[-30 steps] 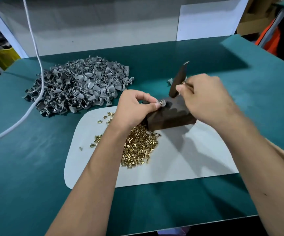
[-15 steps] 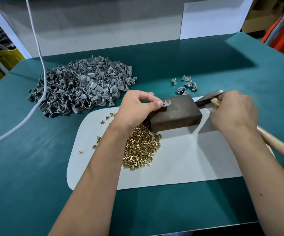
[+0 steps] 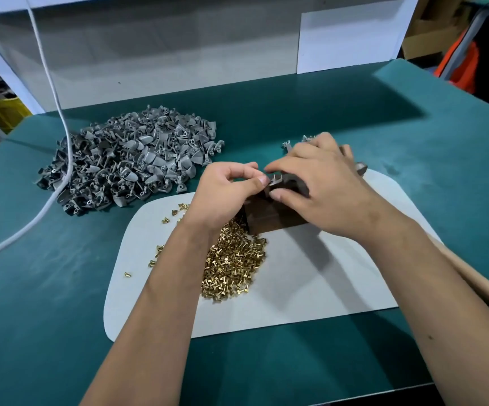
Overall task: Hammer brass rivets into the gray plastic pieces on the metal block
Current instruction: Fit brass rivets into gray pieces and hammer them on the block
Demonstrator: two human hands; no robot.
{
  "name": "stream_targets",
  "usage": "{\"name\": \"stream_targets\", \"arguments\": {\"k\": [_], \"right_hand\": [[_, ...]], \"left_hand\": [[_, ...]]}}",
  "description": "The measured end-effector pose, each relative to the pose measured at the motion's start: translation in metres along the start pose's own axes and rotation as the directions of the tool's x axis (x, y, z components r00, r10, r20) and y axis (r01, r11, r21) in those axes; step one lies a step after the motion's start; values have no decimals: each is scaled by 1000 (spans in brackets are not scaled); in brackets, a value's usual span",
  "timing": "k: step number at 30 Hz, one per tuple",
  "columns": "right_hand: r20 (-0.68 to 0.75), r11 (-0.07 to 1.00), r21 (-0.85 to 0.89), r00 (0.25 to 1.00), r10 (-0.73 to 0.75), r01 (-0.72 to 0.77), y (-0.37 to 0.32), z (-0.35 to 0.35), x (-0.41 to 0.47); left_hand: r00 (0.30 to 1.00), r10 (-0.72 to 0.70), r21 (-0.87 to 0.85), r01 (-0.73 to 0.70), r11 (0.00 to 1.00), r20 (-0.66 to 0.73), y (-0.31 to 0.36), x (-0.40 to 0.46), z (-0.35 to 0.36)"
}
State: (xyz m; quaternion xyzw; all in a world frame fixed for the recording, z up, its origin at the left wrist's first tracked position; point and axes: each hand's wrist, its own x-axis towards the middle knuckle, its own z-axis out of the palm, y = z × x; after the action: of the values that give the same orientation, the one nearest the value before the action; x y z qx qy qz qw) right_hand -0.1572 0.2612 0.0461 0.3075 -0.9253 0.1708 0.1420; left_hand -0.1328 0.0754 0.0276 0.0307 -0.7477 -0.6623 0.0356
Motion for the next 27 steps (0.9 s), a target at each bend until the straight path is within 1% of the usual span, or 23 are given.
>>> {"name": "stream_targets", "arguments": {"k": [4, 6, 8, 9, 11, 13, 15, 17, 19, 21, 23, 24, 27], "right_hand": [[-84, 998, 34, 995, -50, 53, 7, 0, 7], [-97, 1000, 7, 995, -29, 29, 16, 1, 12], [-68, 998, -53, 997, 41, -45, 27, 2, 20], [-50, 995, -68, 996, 74, -78, 32, 3, 25], [-15, 991, -50, 993, 121, -121, 42, 3, 35], [32, 984, -27, 984, 177, -176, 53, 1, 43], [68, 968, -21, 965, 253, -252, 61, 0, 49], [77, 948, -20, 945, 319, -319, 64, -2, 53], [74, 925, -22, 922, 379, -379, 65, -5, 56], [52, 916, -28, 915, 400, -399, 62, -8, 58], [43, 937, -34, 936, 350, -349, 50, -13, 59], [48, 955, -37, 954, 295, -293, 38, -15, 60], [82, 998, -14, 994, 67, -66, -14, -18, 58]], "left_hand": [[1000, 1, -11, -1, 1000, -8, 3, 3, 6], [998, 38, 41, -37, 998, -43, 7, 10, 13], [993, 101, 211, -85, 974, -66, 14, 22, 23], [992, 113, 296, -92, 951, -52, 19, 29, 29], [996, 85, 456, -71, 887, -11, 28, 44, 41], [998, 39, 605, -60, 794, 48, 35, 56, 49], [996, -1, 698, -60, 713, 87, 42, 64, 54], [998, 26, 709, -61, 703, 60, 46, 67, 55], [993, 119, 684, -84, 725, -5, 47, 66, 51], [979, 198, 667, -114, 736, -51, 44, 59, 42], [966, 238, 657, -117, 745, -98, 37, 49, 25], [960, 247, 657, -102, 747, -131, 33, 43, 13], [947, 237, 689, -22, 725, -219, 16, 30, -29]]}}
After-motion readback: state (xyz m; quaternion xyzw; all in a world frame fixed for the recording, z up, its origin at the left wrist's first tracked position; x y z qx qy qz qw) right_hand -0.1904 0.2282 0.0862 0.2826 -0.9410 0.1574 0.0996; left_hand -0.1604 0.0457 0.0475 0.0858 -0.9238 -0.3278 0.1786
